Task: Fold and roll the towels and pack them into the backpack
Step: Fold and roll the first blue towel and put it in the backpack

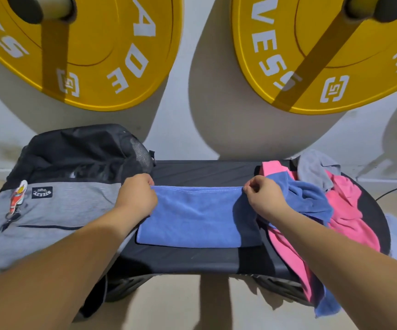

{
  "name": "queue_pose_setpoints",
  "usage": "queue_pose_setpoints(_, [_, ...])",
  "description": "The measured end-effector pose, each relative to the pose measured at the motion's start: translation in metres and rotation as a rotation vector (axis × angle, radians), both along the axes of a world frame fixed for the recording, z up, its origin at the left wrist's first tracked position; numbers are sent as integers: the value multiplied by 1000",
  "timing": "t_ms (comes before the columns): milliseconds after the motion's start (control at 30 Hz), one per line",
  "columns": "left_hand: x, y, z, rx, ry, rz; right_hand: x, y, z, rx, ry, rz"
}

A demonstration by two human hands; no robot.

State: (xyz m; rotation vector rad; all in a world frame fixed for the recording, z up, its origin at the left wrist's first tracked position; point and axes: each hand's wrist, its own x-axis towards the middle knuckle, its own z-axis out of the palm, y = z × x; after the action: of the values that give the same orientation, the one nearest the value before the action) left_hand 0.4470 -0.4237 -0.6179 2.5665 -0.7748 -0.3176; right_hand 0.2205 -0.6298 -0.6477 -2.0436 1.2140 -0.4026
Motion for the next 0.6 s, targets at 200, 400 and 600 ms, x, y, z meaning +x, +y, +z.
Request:
queue_pose_setpoints(200, [-30, -14, -20, 121, -79, -215, -22, -3, -21, -293, 102, 213])
queue_pose_setpoints(400, [-95, -37, -44, 584, 217, -217, -71, -28, -29, -465, 342, 422])
queue_pose_setpoints(600, [-114, -32, -51, 608, 148, -236, -49, -39, -25, -570, 286, 274])
